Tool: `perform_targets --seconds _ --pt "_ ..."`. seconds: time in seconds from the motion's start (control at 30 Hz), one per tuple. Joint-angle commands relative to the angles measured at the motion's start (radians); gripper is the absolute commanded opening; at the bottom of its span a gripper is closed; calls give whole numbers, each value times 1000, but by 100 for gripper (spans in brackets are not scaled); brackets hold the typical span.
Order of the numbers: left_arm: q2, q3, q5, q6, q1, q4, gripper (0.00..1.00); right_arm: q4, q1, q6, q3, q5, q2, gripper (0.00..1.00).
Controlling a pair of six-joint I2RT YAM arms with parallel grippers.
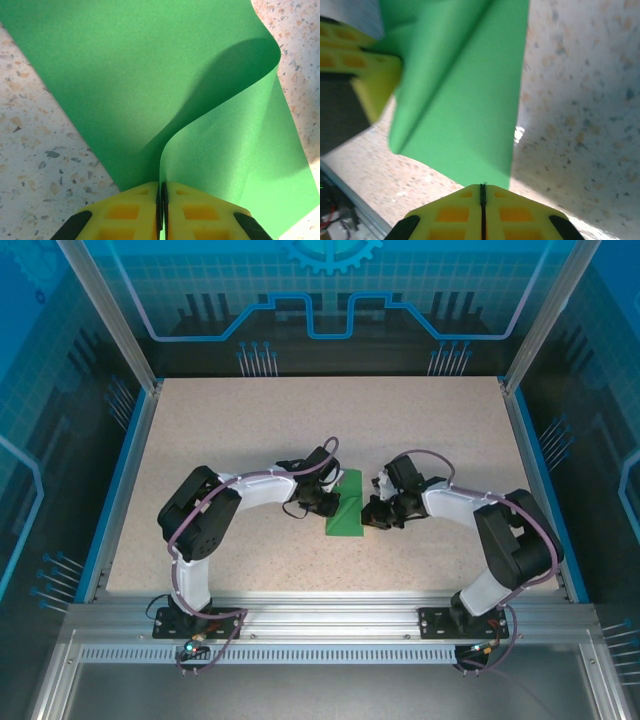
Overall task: Fold a paper plane with a square sheet of paper (fold left side to right side)
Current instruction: Fold the triangle a second time at the center of the table.
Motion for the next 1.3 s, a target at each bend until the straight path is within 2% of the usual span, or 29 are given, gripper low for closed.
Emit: perform_targets --seconds 0.0,0.2,0.57,1.27 --pt "11 -23 12 18 7 -12 13 163 -16 82 -23 -75 -17 8" --pt "15 -26 17 13 6 -1 13 306 -17 172 -5 -50 25 7" --pt "18 -27 13 15 5 -2 13 333 22 183 92 -65 172 7" --pt "25 -18 6 22 5 -19 13 186 38 103 156 5 252 7"
